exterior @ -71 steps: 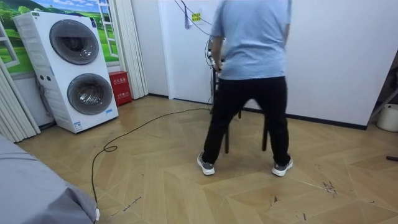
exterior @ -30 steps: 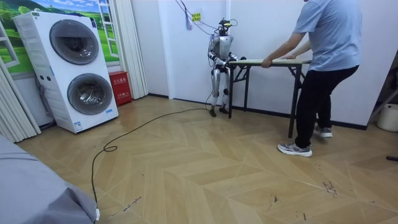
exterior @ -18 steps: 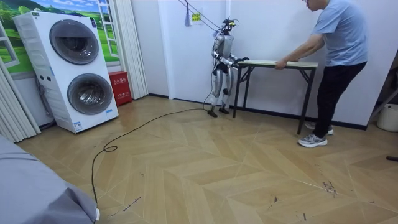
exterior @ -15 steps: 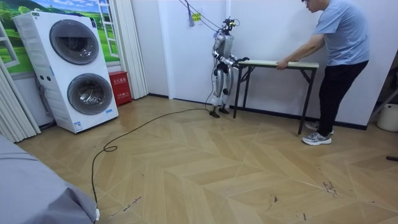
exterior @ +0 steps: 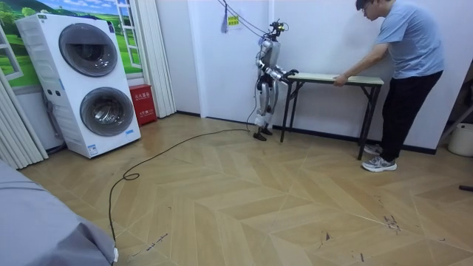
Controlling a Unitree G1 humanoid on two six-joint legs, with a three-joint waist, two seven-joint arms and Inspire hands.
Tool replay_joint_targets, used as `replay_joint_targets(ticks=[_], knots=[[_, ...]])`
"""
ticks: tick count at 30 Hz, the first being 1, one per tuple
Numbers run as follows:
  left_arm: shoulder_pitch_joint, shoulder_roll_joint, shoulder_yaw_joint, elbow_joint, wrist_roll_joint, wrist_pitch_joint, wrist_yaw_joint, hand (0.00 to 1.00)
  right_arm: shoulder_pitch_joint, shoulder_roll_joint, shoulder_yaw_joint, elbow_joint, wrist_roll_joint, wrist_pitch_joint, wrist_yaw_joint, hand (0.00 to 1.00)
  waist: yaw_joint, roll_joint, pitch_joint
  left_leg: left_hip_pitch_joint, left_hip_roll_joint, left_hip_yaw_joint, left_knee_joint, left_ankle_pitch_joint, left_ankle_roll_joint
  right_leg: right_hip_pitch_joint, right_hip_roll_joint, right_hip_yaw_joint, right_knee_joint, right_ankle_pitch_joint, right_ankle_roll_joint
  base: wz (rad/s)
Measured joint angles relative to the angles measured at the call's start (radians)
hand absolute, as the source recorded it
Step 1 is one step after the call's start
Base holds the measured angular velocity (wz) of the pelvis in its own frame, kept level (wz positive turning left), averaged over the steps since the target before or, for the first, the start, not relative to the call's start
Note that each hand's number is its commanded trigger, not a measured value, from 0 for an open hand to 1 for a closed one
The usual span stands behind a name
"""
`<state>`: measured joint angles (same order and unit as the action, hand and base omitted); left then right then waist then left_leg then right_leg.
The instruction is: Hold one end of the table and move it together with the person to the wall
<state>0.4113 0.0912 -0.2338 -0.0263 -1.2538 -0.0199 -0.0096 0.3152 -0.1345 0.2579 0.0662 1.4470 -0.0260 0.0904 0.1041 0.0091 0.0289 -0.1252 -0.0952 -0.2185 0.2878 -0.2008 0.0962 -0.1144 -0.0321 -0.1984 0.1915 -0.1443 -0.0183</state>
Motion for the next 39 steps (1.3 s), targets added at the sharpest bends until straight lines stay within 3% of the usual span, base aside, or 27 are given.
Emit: replay_joint_targets(ticks=[2,3,4,5,6,7,8,9,11,17,34,37,39], knots=[[0.007,0.002,0.008,0.001,0.008,0.028,-0.002,1.0,0.007,-0.012,-0.001,0.001,0.001,0.003,-0.002,1.0,-0.007,0.002,0.0015,0.004,0.015,0.114,0.0,0.002,-0.008,0.034,0.001,0.008,-0.012,0.001,-0.001,0.19],[0.01,0.002,0.01,0.001,0.009,0.037,-0.002,1.0,0.012,-0.015,-0.001,0.001,0.002,0.003,-0.003,1.0,-0.015,0.002,0.002,-0.002,0.018,0.146,0.01,0.003,-0.011,0.046,-0.002,0.016,-0.016,0.001,-0.001,0.51],[0.012,0.003,0.013,0.001,0.013,0.051,-0.002,1.0,0.024,-0.014,-0.003,0.001,0.003,0.003,-0.003,1.0,-0.037,-0.001,0.0026,-0.013,0.023,0.21,0.021,-0.005,-0.044,0.068,-0.008,0.074,-0.025,0.0,-0.001,0.91],[0.005,0.005,0.013,0.001,0.024,0.057,-0.002,1.0,0.031,-0.011,-0.007,0.001,0.011,0.003,0.0,1.0,-0.067,0.002,0.0014,-0.012,0.046,0.25,-0.062,0.017,-0.056,0.069,-0.005,0.135,-0.017,-0.007,0.012,0.98],[-0.001,0.005,0.014,0.002,0.035,0.058,-0.002,1.0,0.037,-0.006,-0.011,0.0,0.017,0.003,0.001,1.0,-0.071,-0.002,-0.0006,-0.001,0.048,0.27,-0.08,0.028,-0.041,0.058,-0.005,0.155,-0.005,-0.019,0.023,0.59],[-0.016,0.009,0.02,0.009,0.052,0.058,-0.002,1.0,0.047,0.004,-0.016,0.0,0.024,0.013,0.002,1.0,-0.055,-0.017,0.0048,0.003,0.051,0.313,-0.083,0.041,-0.019,0.035,-0.004,0.164,0.014,-0.029,0.032,-0.2],[-0.014,0.015,0.028,0.012,0.062,0.059,-0.002,1.0,0.055,0.007,-0.016,0.0,0.027,0.031,0.002,1.0,-0.028,-0.022,0.0029,0.005,0.052,0.322,-0.073,0.041,-0.019,0.028,-0.005,0.151,0.013,-0.029,0.034,-0.62],[-0.014,0.019,0.035,0.018,0.062,0.064,-0.002,1.0,0.055,0.007,-0.016,0.0,0.025,0.04,0.002,1.0,-0.012,-0.017,0.0053,0.009,0.047,0.3,-0.068,0.041,-0.019,0.023,-0.009,0.123,-0.008,-0.018,0.032,-0.6],[-0.008,0.02,0.038,0.021,0.062,0.067,-0.002,1.0,0.054,0.006,-0.016,0.0,0.011,0.043,0.002,1.0,-0.014,-0.008,0.0049,0.009,0.038,0.287,-0.069,0.039,-0.018,0.028,-0.018,0.086,-0.021,-0.006,0.021,-0.18],[-0.002,0.017,0.035,0.027,0.065,0.077,-0.001,1.0,0.053,-0.001,-0.018,0.0,0.014,0.043,-0.022,1.0,-0.028,-0.005,0.005,0.029,0.043,0.322,-0.094,0.039,-0.018,0.042,-0.009,0.088,-0.015,-0.006,0.021,0.04],[-0.002,0.01,0.032,0.065,0.082,0.089,-0.005,1.0,0.021,-0.008,-0.018,0.067,0.004,0.034,-0.011,1.0,-0.023,-0.001,0.0061,0.036,0.05,0.346,-0.1,0.032,-0.008,0.032,-0.002,0.092,0.001,-0.006,0.022,-0.03],[-0.005,0.008,0.032,0.086,0.088,0.089,-0.015,0.81,0.013,-0.007,-0.017,0.098,0.002,0.03,0.008,1.0,-0.024,-0.001,0.0061,0.042,0.05,0.347,-0.101,0.032,-0.008,0.036,-0.002,0.092,0.003,-0.006,0.021,-0.01],[-0.008,0.006,0.033,0.097,0.088,0.088,-0.015,0.66,0.005,-0.004,-0.015,0.116,0.002,0.03,0.009,0.82,-0.026,-0.001,0.0061,0.056,0.052,0.347,-0.107,0.031,-0.007,0.043,0.0,0.092,0.011,-0.006,0.022,0.0]])
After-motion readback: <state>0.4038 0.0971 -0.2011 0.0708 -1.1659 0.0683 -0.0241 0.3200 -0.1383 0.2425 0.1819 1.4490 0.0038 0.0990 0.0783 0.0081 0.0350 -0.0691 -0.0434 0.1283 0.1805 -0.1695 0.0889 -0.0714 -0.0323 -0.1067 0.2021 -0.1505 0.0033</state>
